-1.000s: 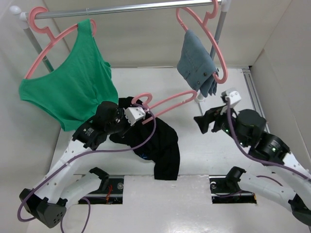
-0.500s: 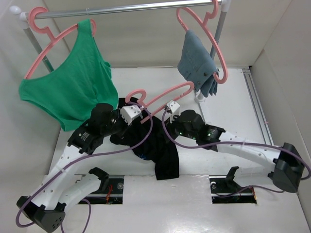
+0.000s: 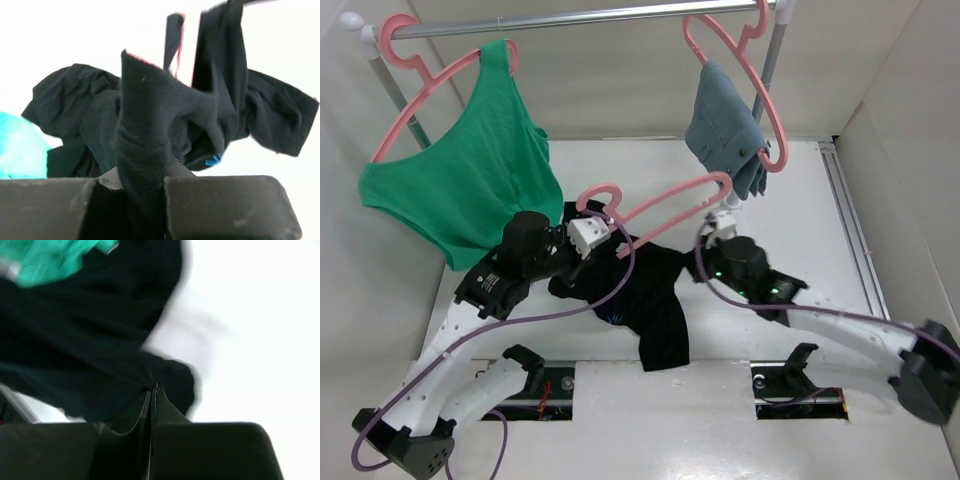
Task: Place the t-shirt on the hanger
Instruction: Place tshirt on hanger
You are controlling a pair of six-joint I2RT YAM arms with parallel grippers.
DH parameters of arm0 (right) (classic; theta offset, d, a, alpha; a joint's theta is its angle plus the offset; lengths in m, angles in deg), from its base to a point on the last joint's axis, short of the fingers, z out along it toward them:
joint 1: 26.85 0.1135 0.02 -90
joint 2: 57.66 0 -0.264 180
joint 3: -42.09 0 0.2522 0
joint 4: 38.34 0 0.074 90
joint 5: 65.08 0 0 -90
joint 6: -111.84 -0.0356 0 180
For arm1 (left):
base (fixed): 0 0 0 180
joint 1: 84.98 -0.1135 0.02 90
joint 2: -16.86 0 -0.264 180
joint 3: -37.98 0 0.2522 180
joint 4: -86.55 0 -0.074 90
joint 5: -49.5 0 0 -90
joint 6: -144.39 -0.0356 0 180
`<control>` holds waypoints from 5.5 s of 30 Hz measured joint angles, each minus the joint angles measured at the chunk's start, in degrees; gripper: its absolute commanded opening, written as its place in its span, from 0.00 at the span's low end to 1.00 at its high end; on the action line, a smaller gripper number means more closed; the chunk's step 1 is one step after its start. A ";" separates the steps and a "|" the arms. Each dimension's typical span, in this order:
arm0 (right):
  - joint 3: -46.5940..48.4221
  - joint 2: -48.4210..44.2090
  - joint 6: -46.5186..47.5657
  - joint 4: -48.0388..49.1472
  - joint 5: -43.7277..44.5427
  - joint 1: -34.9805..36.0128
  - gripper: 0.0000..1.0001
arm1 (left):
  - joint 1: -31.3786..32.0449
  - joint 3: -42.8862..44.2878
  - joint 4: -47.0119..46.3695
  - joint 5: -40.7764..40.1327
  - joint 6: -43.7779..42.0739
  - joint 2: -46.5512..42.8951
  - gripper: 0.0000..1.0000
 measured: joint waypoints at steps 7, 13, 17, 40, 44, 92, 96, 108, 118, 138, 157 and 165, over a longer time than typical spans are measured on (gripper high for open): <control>-5.64 -25.29 -2.36 -6.73 0.11 -12.00 0.00 | 0.11 -1.60 3.26 4.70 -12.72 -3.45 0.00; -1.33 -30.64 0.63 -20.35 -1.84 -14.49 0.00 | 0.22 -4.46 3.08 1.31 -22.47 -3.52 0.00; 0.92 -32.54 2.08 -28.46 -2.14 -14.71 0.00 | 0.61 -6.58 0.70 -3.56 -27.23 -2.36 0.00; 13.46 -30.25 17.92 -45.29 -6.36 -15.41 0.00 | -0.55 -4.98 -9.79 -13.70 -29.40 6.97 0.00; 14.84 -28.85 17.00 -45.88 -5.77 -15.47 0.00 | -2.27 -4.22 -9.94 -12.35 -29.97 7.30 0.00; 32.83 -17.42 31.63 -57.66 -16.76 -11.91 0.77 | 10.40 1.90 4.79 -6.21 -29.83 5.62 0.00; 36.74 -17.64 31.91 -55.65 -17.29 -8.04 0.77 | 10.47 2.60 5.86 -4.46 -30.27 7.32 0.00; 36.06 -4.20 33.59 -45.22 -18.23 4.92 0.65 | 10.51 5.25 7.13 -2.25 -30.71 8.44 0.00; 30.71 -5.40 35.36 -38.86 -16.48 6.12 0.00 | 9.66 5.35 7.10 -0.70 -29.86 7.56 0.00; 28.63 -18.99 31.41 -43.56 -8.98 5.81 0.00 | -3.85 12.52 3.32 21.68 -29.38 17.18 0.06; 62.03 -5.40 28.68 -62.10 -2.01 5.27 0.00 | -20.33 27.10 -1.01 25.79 -18.43 20.41 0.93; 74.10 4.28 27.39 -67.76 6.36 5.27 0.00 | -20.24 28.17 -4.02 25.64 -13.14 17.46 0.93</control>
